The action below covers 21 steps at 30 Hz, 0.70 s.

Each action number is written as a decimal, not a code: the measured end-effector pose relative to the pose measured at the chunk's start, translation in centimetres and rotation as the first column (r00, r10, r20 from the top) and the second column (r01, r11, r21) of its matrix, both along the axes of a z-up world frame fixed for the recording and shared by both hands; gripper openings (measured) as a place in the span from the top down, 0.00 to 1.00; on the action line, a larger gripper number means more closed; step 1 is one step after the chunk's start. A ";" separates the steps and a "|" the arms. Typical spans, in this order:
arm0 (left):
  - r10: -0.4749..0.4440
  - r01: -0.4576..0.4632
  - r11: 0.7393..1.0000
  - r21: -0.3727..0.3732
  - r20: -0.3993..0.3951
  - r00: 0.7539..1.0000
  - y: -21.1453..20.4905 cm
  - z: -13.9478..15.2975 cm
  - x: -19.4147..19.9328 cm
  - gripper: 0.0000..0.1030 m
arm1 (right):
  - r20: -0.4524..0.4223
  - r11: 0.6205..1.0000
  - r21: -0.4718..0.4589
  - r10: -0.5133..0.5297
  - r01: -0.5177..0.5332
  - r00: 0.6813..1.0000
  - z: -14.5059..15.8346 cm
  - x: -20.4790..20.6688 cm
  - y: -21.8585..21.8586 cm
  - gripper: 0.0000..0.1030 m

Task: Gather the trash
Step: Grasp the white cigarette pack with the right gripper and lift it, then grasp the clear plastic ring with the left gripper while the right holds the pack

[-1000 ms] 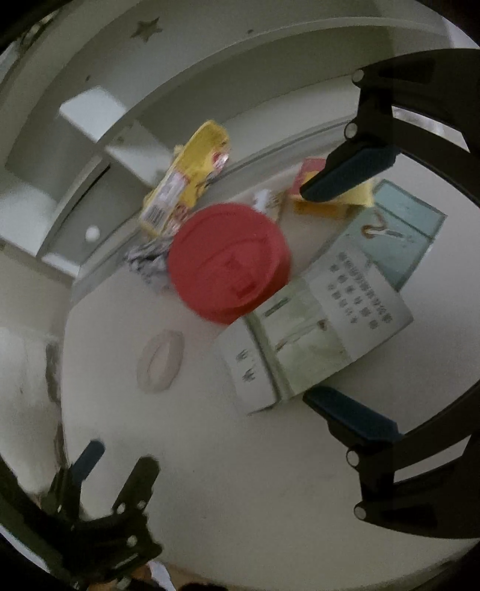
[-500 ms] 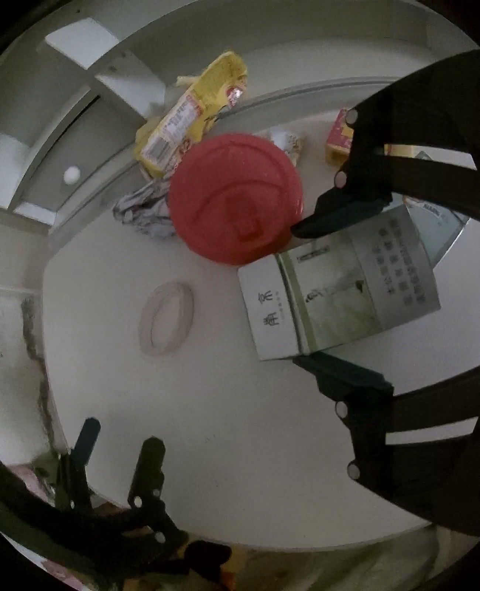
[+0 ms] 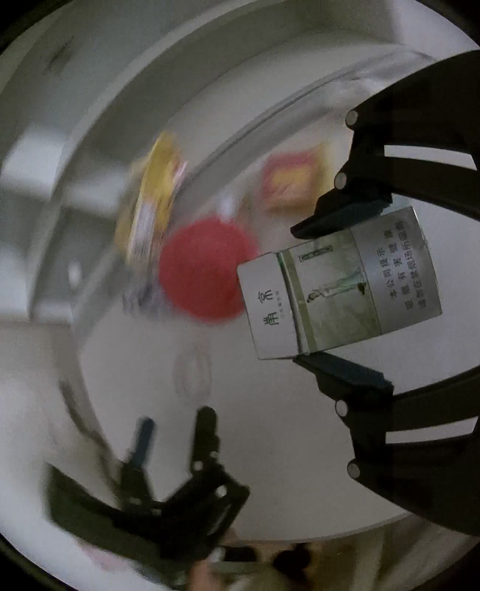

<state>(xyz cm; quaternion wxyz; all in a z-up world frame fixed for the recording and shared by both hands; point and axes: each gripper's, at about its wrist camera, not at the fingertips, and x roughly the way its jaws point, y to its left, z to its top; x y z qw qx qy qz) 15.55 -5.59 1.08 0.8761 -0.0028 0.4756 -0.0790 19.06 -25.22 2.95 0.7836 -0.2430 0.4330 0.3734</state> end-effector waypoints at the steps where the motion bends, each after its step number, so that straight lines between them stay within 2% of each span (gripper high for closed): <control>1: -0.010 0.010 1.000 0.007 -0.005 1.000 -0.4 -0.2 0.3 0.10 | -0.004 0.999 0.011 -0.040 0.040 0.999 0.0 0.0 -1.2 0.41; 3: -0.028 0.029 0.999 0.042 -0.018 0.999 -1.1 -0.6 0.9 0.17 | -0.012 0.991 0.023 -0.133 0.133 0.991 -0.6 0.1 -3.9 0.41; 6: -0.052 0.054 0.997 0.059 -0.029 0.998 -1.9 -0.8 1.3 0.20 | -0.035 0.966 0.054 -0.252 0.254 0.967 -1.7 -0.1 -7.5 0.41; 10: -0.095 0.100 0.987 0.128 -0.043 0.995 -3.0 -1.2 1.5 0.21 | -0.028 0.932 0.114 -0.344 0.345 0.938 -2.1 -1.6 -10.5 0.41; 13: -0.122 0.126 0.983 0.135 -0.037 0.992 -3.4 -1.2 1.3 0.23 | -0.032 0.904 0.172 -0.391 0.391 0.920 -2.2 -3.0 -11.4 0.41; 15: -0.154 0.155 0.979 0.130 -0.023 0.988 -3.8 -1.0 1.2 0.39 | -0.053 0.887 0.208 -0.410 0.412 0.911 -2.5 -3.3 -11.7 0.40; 16: -0.163 0.164 0.978 0.130 -0.014 0.986 -4.0 -0.8 1.0 0.56 | -0.058 0.883 0.217 -0.415 0.417 0.908 -2.7 -3.3 -11.7 0.40; 17: -0.162 0.162 0.978 0.133 -0.010 0.987 -4.0 -0.7 0.9 0.62 | -0.059 0.881 0.219 -0.416 0.419 0.907 -2.5 -3.7 -11.7 0.40; 21: -0.141 0.140 0.981 0.133 -0.006 0.990 -4.2 -0.7 0.2 0.63 | -0.063 0.881 0.230 -0.410 0.413 0.910 -2.9 -3.7 -11.1 0.40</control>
